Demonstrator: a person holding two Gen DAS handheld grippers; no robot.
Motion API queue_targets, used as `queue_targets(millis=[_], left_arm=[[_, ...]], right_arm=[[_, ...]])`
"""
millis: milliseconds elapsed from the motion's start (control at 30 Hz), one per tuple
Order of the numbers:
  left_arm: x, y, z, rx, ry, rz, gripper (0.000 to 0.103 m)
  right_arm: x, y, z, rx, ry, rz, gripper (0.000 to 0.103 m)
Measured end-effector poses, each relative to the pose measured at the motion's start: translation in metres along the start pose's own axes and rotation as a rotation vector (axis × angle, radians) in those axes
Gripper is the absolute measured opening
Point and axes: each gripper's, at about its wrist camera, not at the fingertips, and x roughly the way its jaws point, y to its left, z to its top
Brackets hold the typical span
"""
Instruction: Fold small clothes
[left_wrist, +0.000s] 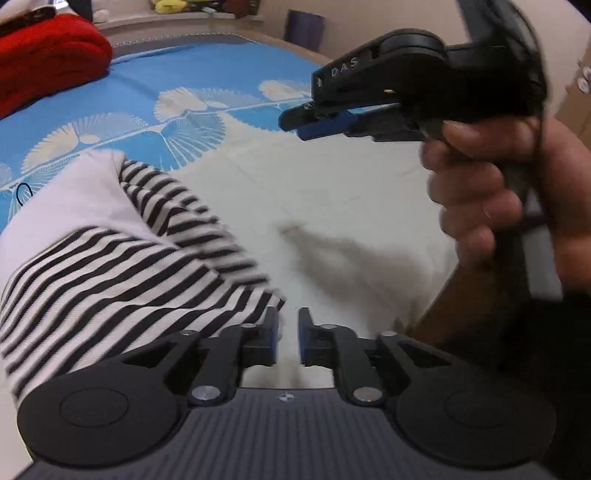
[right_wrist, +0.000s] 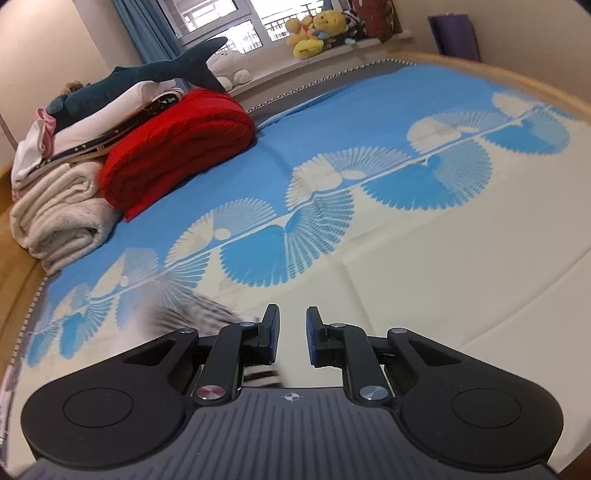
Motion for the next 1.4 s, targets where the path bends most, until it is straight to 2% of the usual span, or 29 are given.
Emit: queue_targets(millis=[67, 133, 267, 333, 367, 400, 467, 533, 633, 800, 867, 900, 1000, 1067, 1133, 1200, 1267, 1333, 1400], left_arm=[[-0.024, 0.018, -0.006, 0.003, -0.053, 0.026, 0.038], [-0.048, 0.051, -0.009, -0.043, -0.087, 0.058, 0.038], [-0.072, 0.11, -0.016, -0.144, -0.103, 0.181, 0.038], [-0.074, 0.139, -0.026, -0.237, -0.106, 0.215, 0.046], [-0.073, 0.149, -0.034, -0.294, -0.118, 0.218, 0.057], [-0.069, 0.16, -0.044, -0.363, -0.123, 0.214, 0.063], [-0.064, 0.179, -0.055, -0.539, -0.048, 0.205, 0.063], [-0.065, 0.194, -0.065, -0.712, -0.074, 0.109, 0.063], [-0.059, 0.198, -0.064, -0.724, -0.044, 0.053, 0.071], [-0.044, 0.21, -0.072, -0.824, 0.019, 0.016, 0.073], [-0.055, 0.209, -0.08, -0.837, 0.031, 0.015, 0.075], [-0.053, 0.211, -0.08, -0.838, 0.032, 0.018, 0.076], [-0.049, 0.206, -0.075, -0.817, 0.015, 0.004, 0.078], [-0.049, 0.198, -0.068, -0.771, 0.004, -0.019, 0.078], [-0.048, 0.186, -0.06, -0.685, 0.002, -0.028, 0.082], [-0.041, 0.173, -0.055, -0.593, 0.028, -0.007, 0.083], [-0.031, 0.163, -0.054, -0.511, 0.08, 0.04, 0.084], [-0.023, 0.159, -0.056, -0.472, 0.113, 0.08, 0.088], [-0.023, 0.162, -0.057, -0.482, 0.118, 0.086, 0.088]], right_arm=[[0.004, 0.0, -0.001, 0.021, 0.02, 0.03, 0.017], [0.011, 0.002, -0.002, 0.037, 0.059, 0.068, 0.017], [0.027, 0.022, -0.01, 0.024, 0.121, 0.12, 0.017], [0.036, 0.038, -0.016, 0.009, 0.151, 0.155, 0.018], [0.041, 0.047, -0.02, 0.006, 0.168, 0.18, 0.019], [0.045, 0.053, -0.022, 0.004, 0.185, 0.201, 0.024], [0.057, 0.069, -0.029, -0.003, 0.231, 0.246, 0.031], [0.07, 0.086, -0.036, -0.033, 0.274, 0.258, 0.038], [0.093, 0.106, -0.045, -0.102, 0.317, 0.2, 0.043], [0.119, 0.112, -0.053, -0.128, 0.357, 0.132, 0.043], [0.12, 0.112, -0.056, -0.126, 0.36, 0.149, 0.03], [0.117, 0.112, -0.057, -0.126, 0.359, 0.178, 0.01], [0.101, 0.098, -0.046, -0.038, 0.3, 0.266, 0.006], [0.075, 0.074, -0.031, 0.084, 0.198, 0.361, 0.002], [0.047, 0.05, -0.023, 0.132, 0.103, 0.381, 0.0], [0.029, 0.026, -0.022, 0.154, 0.087, 0.349, 0.0], [0.027, 0.013, -0.024, 0.129, 0.133, 0.288, 0.0], [0.036, 0.011, -0.03, 0.069, 0.2, 0.226, 0.0], [0.05, 0.017, -0.038, -0.002, 0.256, 0.155, 0.0]])
